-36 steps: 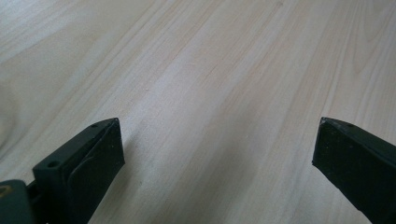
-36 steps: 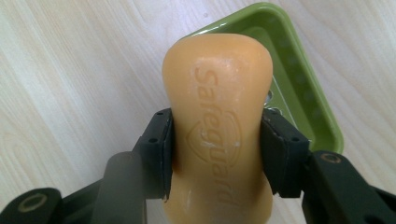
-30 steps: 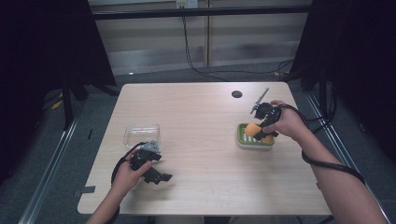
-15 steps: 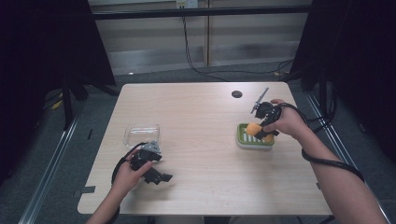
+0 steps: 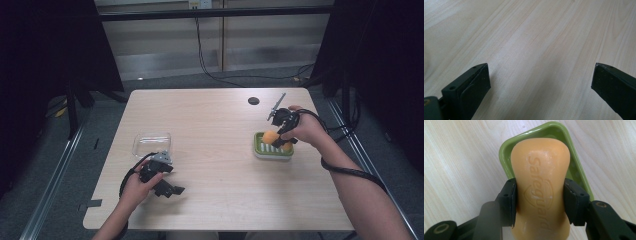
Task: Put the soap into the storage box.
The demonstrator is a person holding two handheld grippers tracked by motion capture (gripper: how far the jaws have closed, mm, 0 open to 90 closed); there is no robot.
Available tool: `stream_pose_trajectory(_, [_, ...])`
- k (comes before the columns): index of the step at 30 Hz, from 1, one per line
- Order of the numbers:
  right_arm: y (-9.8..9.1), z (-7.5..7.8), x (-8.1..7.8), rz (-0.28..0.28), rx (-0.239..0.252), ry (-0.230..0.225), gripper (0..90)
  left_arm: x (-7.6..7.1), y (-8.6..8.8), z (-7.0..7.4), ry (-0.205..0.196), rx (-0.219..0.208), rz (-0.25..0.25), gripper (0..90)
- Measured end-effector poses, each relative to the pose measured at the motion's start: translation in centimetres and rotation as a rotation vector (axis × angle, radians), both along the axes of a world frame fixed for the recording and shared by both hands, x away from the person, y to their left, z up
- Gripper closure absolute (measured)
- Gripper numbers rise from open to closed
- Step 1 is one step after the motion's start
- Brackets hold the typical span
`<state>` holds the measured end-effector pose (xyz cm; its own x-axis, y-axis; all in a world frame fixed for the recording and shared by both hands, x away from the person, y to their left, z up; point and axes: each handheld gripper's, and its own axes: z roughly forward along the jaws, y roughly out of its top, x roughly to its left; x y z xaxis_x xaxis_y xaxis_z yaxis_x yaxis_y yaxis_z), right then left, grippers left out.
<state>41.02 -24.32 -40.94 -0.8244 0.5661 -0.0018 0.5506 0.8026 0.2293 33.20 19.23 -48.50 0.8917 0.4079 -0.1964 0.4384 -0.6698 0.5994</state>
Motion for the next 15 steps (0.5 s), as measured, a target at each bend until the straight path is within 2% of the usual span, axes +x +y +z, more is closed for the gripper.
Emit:
stream_pose_trajectory(8, [-0.15, -0.04, 0.32, 0.002, -0.006, -0.008, 50.1, 0.03, 0.02, -0.06, 0.0, -0.008, 0.002, 1.7])
stream_pose_trajectory(10, [-0.21, -0.11, 0.43, 0.005, -0.009, -0.013, 50.1, 0.09, 0.07, -0.03, -0.004, 0.001, -0.008, 1.6])
stream_pose_trajectory(12, [-0.2, -0.12, 0.45, 0.001, -0.011, -0.009, 50.0, 0.03, 0.03, -0.05, -0.001, -0.007, 0.002, 1.7])
stream_pose_trajectory(15, [-0.24, -0.16, 0.54, -0.003, -0.013, -0.007, 50.0, 0.05, 0.08, 0.0, -0.001, 0.002, 0.002, 1.7])
